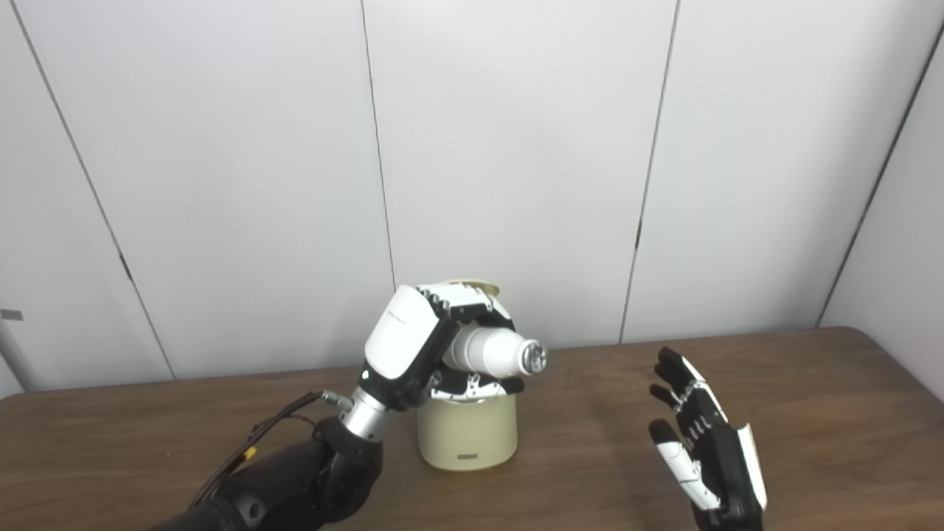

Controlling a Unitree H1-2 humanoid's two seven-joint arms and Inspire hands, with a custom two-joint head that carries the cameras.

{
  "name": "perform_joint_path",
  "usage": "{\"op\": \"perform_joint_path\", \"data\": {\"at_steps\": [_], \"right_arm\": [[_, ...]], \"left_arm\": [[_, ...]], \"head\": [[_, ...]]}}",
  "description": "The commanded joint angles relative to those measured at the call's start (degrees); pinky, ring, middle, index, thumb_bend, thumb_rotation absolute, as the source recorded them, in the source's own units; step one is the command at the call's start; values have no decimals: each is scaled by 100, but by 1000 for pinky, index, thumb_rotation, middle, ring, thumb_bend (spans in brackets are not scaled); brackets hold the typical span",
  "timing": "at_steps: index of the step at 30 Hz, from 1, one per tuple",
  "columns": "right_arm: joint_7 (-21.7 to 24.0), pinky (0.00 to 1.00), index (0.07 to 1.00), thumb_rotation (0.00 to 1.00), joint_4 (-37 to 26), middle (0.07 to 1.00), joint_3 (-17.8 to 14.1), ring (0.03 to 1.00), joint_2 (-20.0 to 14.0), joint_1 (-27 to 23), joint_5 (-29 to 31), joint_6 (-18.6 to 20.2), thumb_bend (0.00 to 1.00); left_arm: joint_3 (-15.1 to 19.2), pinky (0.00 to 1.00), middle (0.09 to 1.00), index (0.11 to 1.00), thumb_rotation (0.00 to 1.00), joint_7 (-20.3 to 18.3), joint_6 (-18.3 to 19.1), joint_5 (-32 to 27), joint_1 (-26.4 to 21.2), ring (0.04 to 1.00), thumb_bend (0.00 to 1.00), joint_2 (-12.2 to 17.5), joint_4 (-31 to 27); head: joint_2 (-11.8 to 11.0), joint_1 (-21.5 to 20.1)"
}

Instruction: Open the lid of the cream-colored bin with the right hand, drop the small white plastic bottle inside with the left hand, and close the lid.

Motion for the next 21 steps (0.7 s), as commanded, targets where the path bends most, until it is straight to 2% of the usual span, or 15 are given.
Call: {"op": "perform_joint_path", "data": {"at_steps": [1, 7, 12, 16, 21], "right_arm": [[-53, 825, 859, 671, 378, 899, 195, 891, 160, 426, -114, -106, 554], [-64, 819, 855, 684, 310, 896, 222, 887, 164, 453, -100, -105, 578], [-53, 820, 859, 672, 287, 896, 225, 888, 170, 462, -88, -104, 557], [-22, 822, 858, 667, 298, 897, 229, 887, 162, 456, -59, -106, 559], [-59, 818, 856, 669, 285, 895, 235, 886, 171, 457, -93, -105, 555]], "left_arm": [[209, 402, 504, 449, 0, 22, -89, -209, -289, 482, 503, -3, -51], [843, 397, 507, 456, 0, -709, -89, -795, -4, 466, 504, -133, -170], [1341, 398, 508, 460, 0, -1195, -89, -914, 185, 462, 503, -240, -227], [1525, 407, 500, 472, 0, -1359, -89, -847, 251, 460, 505, -296, -207], [1590, 407, 496, 482, 0, -1466, -89, -784, 281, 458, 506, -296, -237]], "head": [[-7, -4], [25, -16], [36, -14], [37, -20], [39, -10]]}}
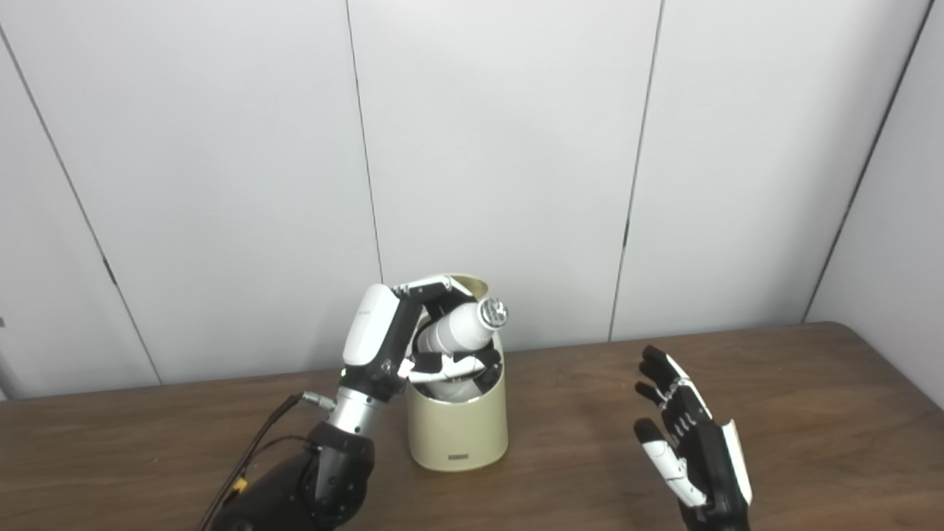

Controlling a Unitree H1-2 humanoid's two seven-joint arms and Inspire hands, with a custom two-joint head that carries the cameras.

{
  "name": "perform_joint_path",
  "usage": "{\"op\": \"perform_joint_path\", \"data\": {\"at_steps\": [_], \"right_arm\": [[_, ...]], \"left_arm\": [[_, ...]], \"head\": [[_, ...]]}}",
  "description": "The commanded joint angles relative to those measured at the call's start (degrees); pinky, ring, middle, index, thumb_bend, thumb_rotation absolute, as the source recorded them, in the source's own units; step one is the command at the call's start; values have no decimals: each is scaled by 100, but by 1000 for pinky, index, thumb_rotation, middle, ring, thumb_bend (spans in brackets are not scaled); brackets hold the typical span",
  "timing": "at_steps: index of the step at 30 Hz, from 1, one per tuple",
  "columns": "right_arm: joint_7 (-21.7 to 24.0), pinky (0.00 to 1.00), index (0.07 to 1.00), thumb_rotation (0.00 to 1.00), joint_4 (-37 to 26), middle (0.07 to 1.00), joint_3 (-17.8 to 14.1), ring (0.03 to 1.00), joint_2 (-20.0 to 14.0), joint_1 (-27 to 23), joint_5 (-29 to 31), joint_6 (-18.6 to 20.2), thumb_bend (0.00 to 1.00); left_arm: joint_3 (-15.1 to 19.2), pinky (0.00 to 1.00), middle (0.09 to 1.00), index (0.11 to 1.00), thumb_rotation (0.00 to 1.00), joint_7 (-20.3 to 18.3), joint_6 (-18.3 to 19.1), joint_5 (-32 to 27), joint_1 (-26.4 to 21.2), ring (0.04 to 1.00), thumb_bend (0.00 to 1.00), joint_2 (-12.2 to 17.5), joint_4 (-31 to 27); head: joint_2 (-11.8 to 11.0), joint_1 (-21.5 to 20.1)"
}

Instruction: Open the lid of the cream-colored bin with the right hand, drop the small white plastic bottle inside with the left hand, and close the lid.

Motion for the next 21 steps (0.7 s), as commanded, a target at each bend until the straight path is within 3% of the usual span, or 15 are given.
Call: {"op": "perform_joint_path", "data": {"at_steps": [1, 21], "right_arm": [[-35, 817, 856, 667, 316, 895, 168, 887, 186, 444, -92, -115, 556], [-95, 816, 857, 660, 351, 898, 219, 887, 189, 415, -129, -116, 540]], "left_arm": [[129, 410, 496, 481, 0, -9, -90, 47, -293, 459, 506, 46, -158], [230, 432, 501, 481, 0, -219, -90, 42, -270, 467, 506, 60, -208]], "head": [[-9, 0], [-18, -17]]}}
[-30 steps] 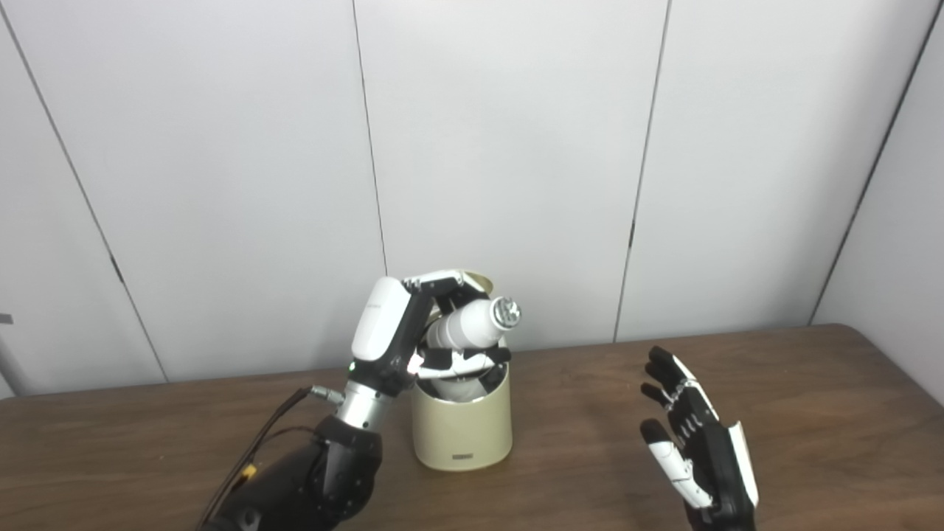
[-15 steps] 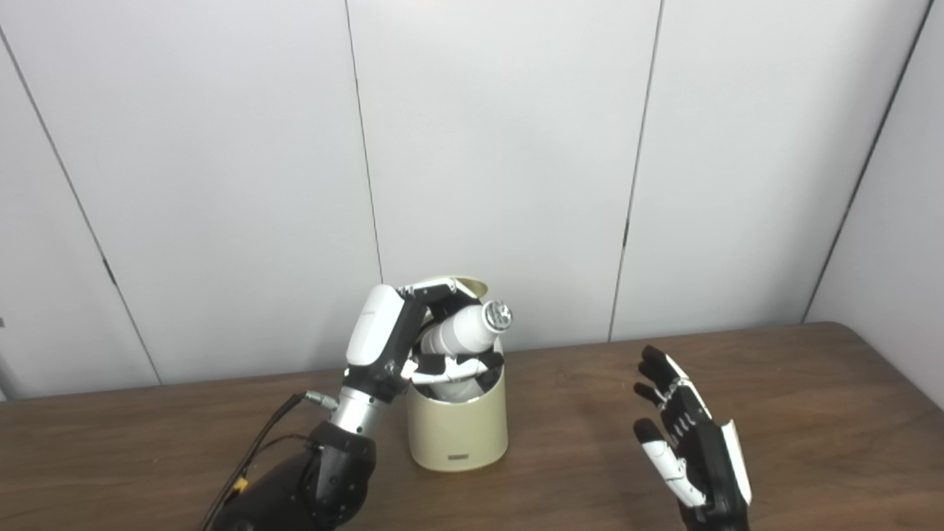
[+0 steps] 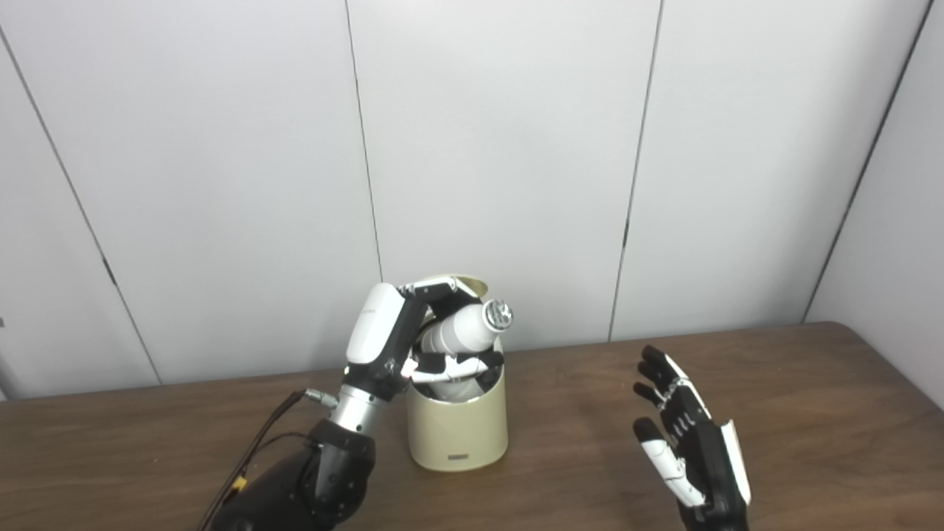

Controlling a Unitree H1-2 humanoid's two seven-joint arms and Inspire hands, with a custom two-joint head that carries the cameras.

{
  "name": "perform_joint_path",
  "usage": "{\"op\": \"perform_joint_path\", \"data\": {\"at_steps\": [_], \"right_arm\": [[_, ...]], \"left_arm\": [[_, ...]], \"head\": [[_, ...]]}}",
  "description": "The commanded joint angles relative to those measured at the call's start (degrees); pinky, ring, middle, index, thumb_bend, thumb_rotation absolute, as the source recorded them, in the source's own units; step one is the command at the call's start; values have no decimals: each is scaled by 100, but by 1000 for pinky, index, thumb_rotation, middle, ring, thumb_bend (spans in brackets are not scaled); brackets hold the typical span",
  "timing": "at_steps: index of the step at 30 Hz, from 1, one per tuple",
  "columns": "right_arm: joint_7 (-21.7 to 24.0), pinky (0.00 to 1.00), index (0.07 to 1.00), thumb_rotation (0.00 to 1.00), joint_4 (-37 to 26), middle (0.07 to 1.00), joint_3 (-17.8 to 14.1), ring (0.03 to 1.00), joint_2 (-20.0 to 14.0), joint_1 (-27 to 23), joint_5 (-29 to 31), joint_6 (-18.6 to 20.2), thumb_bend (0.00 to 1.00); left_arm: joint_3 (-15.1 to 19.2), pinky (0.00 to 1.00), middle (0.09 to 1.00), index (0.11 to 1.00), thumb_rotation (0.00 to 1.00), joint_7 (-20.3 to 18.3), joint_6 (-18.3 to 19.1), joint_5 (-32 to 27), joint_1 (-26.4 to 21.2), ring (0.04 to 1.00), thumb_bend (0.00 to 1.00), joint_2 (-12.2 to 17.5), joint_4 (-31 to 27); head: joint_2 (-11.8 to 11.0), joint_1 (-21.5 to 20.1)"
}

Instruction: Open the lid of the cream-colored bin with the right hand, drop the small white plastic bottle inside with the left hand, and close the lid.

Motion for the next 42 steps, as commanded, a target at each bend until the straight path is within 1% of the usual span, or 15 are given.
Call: {"op": "perform_joint_path", "data": {"at_steps": [1, 9, 10, 14, 21, 27, 29, 32, 37, 38, 39, 42], "right_arm": [[-51, 812, 856, 662, 360, 896, 185, 884, 187, 412, -131, -117, 537], [-65, 821, 857, 671, 367, 898, 204, 890, 169, 412, -111, -117, 553], [-59, 821, 858, 667, 367, 898, 201, 889, 170, 413, -103, -117, 549], [-81, 813, 859, 663, 357, 898, 216, 885, 162, 414, -130, -117, 542], [-58, 816, 858, 665, 362, 894, 208, 884, 165, 416, -90, -116, 564], [-116, 809, 860, 668, 378, 894, 230, 881, 142, 410, -156, -116, 550], [-88, 815, 859, 670, 375, 894, 221, 884, 152, 410, -106, -117, 567], [-79, 816, 856, 665, 365, 893, 218, 882, 152, 416, -94, -117, 566], [-59, 817, 858, 675, 355, 895, 212, 884, 139, 429, -83, -117, 579], [-46, 819, 860, 676, 352, 896, 207, 886, 141, 432, -67, -117, 588], [-40, 818, 858, 674, 338, 895, 204, 886, 145, 438, -62, -117, 588], [-54, 813, 855, 668, 317, 893, 207, 882, 144, 446, -83, -117, 579]], "left_arm": [[125, 433, 501, 483, 0, -9, -91, 5, -271, 466, 506, 62, -178], [158, 433, 505, 487, 0, -67, -91, 31, -268, 461, 506, 66, -190], [158, 436, 503, 485, 0, -70, -91, 31, -268, 499, 517, 66, -192], [184, 439, 503, 484, 0, -120, -91, -4, -250, 534, 524, 62, -220], [181, 445, 504, 486, 0, -105, -91, 31, -251, 547, 524, 68, -216], [169, 452, 503, 488, 0, -78, -91, 51, -260, 553, 524, 69, -209], [178, 468, 578, 493, 50, -97, -91, 46, -259, 564, 522, 65, -205], [170, 486, 604, 495, 63, -116, -91, 58, -262, 577, 522, 72, -208], [144, 507, 620, 497, 66, -70, -91, 117, -273, 594, 522, 82, -199], [147, 512, 622, 579, 87, -68, -91, 120, -272, 596, 796, 82, -198], [151, 515, 623, 604, 89, -65, -91, 122, -268, 598, 877, 81, -203], [143, 523, 626, 621, 86, -38, -91, 140, -267, 604, 924, 89, -205]], "head": [[0, -6], [-6, -8], [-4, -5], [-2, -6], [-2, -6], [-3, -4], [-5, -5], [-6, 2], [-3, 12], [-2, 14], [-2, 18], [2, 21]]}}
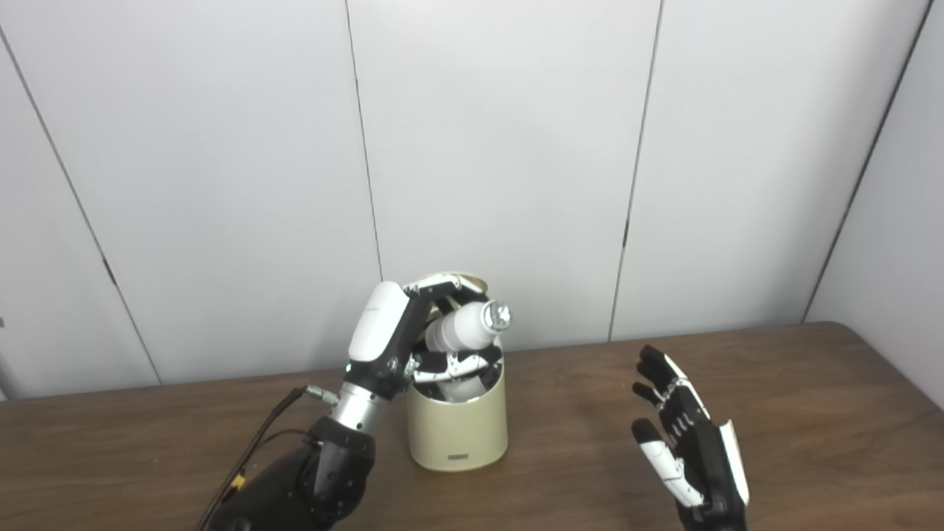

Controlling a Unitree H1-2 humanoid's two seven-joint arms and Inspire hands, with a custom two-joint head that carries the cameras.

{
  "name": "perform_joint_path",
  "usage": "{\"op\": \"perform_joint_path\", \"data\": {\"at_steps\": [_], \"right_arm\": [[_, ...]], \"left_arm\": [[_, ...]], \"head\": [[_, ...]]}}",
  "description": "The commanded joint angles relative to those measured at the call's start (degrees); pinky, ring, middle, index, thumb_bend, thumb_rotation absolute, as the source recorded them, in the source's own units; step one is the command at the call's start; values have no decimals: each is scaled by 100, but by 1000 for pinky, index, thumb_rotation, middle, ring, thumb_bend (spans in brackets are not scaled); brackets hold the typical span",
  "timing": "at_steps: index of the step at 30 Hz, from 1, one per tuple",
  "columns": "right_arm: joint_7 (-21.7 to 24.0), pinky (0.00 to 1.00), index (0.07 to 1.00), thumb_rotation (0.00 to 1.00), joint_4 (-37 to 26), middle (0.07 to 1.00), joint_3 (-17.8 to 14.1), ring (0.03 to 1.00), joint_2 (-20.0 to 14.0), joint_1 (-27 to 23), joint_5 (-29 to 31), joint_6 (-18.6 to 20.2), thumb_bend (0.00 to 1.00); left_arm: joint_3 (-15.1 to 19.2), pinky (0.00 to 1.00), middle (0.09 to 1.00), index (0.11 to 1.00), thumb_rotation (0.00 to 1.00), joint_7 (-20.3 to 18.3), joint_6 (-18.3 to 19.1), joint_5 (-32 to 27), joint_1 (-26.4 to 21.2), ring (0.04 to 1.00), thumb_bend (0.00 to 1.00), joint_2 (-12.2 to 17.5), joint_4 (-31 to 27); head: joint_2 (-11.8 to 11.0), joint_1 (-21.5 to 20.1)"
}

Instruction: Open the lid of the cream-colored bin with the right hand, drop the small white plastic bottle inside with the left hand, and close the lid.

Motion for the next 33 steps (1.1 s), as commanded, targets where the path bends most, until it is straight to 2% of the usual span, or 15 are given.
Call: {"op": "perform_joint_path", "data": {"at_steps": [1, 21, 26, 30, 33], "right_arm": [[0, 811, 854, 668, 321, 892, 148, 881, 151, 448, -94, -121, 577], [11, 815, 859, 674, 345, 894, 144, 882, 116, 453, -91, -119, 595], [-11, 810, 856, 676, 351, 888, 149, 879, 107, 447, -110, -120, 582], [21, 807, 854, 684, 349, 887, 137, 878, 103, 442, -67, -121, 607], [38, 816, 855, 684, 360, 892, 116, 885, 92, 442, -44, -121, 597]], "left_arm": [[77, 527, 628, 624, 85, 137, -91, 79, -275, 607, 929, 80, -125], [99, 543, 636, 634, 98, 116, -90, 60, -248, 618, 932, 84, -157], [260, 499, 608, 603, 97, -192, -90, -186, -67, 583, 892, 133, -510], [528, 454, 568, 558, 233, -635, -91, -417, 184, 543, 861, 168, -913], [774, 427, 558, 536, 427, -571, -90, -362, 431, 532, 778, 142, -1230]], "head": [[-7, -6], [12, 18], [17, 18], [1, 31], [4, 58]]}}
